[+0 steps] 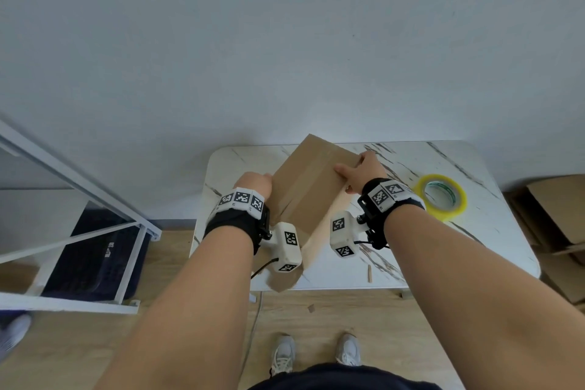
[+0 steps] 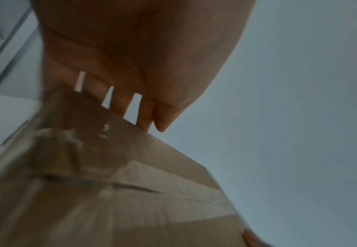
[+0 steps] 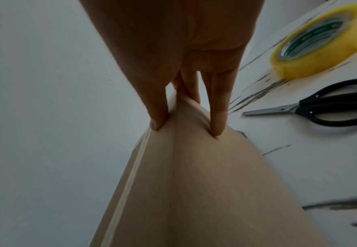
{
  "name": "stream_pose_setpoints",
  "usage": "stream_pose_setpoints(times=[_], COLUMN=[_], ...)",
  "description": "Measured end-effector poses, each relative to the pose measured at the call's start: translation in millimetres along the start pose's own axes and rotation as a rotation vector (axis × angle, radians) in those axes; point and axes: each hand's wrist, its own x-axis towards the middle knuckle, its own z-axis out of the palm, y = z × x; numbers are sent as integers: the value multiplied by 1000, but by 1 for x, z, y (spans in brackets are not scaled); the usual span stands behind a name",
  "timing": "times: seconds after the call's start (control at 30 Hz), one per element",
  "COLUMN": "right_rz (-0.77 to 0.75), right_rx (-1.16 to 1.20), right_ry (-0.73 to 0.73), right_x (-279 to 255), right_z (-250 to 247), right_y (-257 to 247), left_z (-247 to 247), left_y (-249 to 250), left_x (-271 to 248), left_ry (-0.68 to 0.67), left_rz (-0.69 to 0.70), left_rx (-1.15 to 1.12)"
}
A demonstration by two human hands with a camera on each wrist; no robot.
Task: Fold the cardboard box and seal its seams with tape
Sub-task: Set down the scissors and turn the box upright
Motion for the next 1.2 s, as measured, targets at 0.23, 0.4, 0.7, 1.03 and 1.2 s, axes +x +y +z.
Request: stream_pose_setpoints(times=[0.23, 0.4, 0.7, 1.03, 1.2], right_rz=[154, 111, -108, 64, 24], right_rx=[85, -93, 105, -267, -402], right_ry=[229, 125, 112, -98, 15], right_x=[4, -2, -11, -18, -13], right_z=[1, -5, -22, 2, -3], right_y=[13, 13, -4, 32, 35], left_z=[-3, 4, -10, 12, 6], left_y=[-7, -14, -15, -63, -63], left_x=[0, 3, 8, 32, 38], left_ry=[52, -9, 179, 19, 121], left_rz=[25, 112, 276, 33, -3], left_rx=[-180, -371, -471, -287, -308])
